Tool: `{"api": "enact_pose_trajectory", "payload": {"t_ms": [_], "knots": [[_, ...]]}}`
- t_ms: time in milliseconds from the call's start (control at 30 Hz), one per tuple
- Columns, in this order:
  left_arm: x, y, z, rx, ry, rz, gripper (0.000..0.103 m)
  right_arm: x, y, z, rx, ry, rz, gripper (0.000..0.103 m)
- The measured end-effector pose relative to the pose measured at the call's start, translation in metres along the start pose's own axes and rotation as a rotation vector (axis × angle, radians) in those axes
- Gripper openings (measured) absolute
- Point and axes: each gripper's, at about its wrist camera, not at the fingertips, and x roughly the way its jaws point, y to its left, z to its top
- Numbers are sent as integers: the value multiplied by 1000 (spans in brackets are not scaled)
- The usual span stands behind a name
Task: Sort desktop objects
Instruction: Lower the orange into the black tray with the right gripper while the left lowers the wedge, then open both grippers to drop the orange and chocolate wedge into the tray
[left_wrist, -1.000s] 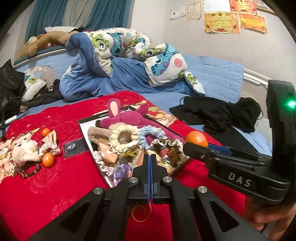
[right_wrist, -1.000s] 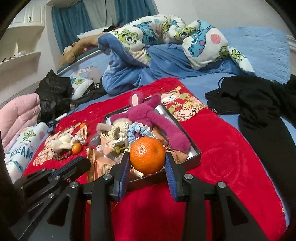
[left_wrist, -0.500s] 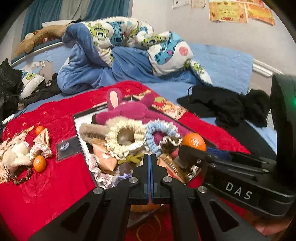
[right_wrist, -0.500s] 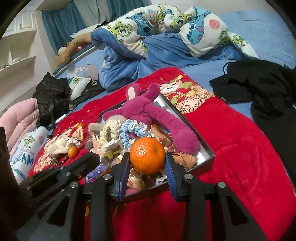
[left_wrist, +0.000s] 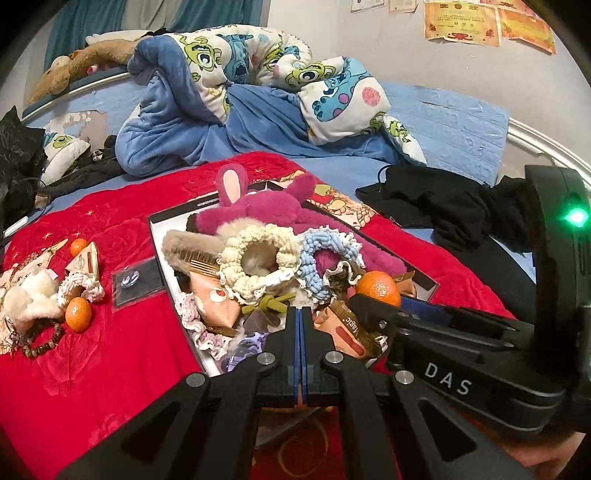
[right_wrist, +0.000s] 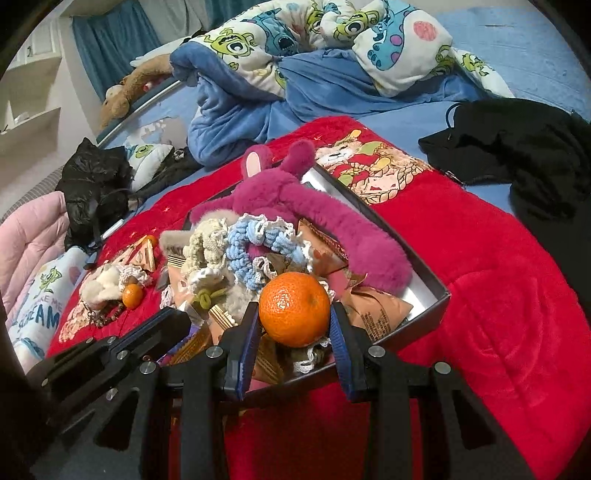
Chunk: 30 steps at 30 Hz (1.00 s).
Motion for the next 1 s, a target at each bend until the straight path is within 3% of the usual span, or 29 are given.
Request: {"api": "enact_pose_trajectory", "payload": {"t_ms": [367, 400, 433, 467, 500, 567, 633, 667, 733, 867, 1000], "knots": [[-3, 6, 0, -37, 1, 16, 2, 0, 1, 1, -3, -6, -6, 37], [-4, 8, 0, -47, 3, 27, 3, 0, 2, 1, -3, -6, -7, 39], [-5, 12, 1, -63, 6, 49, 6, 0, 1, 1, -3, -7, -1, 47], [-6, 14, 1, -72, 7, 61, 11, -2, 2, 1, 2, -13, 13, 58], [-8, 19, 1, -84, 10, 99, 16, -3, 2, 2, 5, -19, 5, 62], [-10, 29, 2, -108, 9, 167, 52, -6, 4, 4, -3, -30, -11, 78], [-18, 43, 2, -156, -10, 201, 73, -9, 5, 4, -6, -35, -2, 87], [-22, 49, 3, -182, -23, 198, 86, -11, 5, 4, -8, -42, -3, 98], [-30, 57, 4, -195, -24, 232, 102, -15, 7, 4, -9, -56, 3, 103], [-43, 56, 5, -133, -59, 303, 103, -26, 12, 6, -15, -100, -13, 103], [-47, 55, 4, -76, -57, 318, 103, -30, 16, 5, -16, -105, -10, 103]]}}
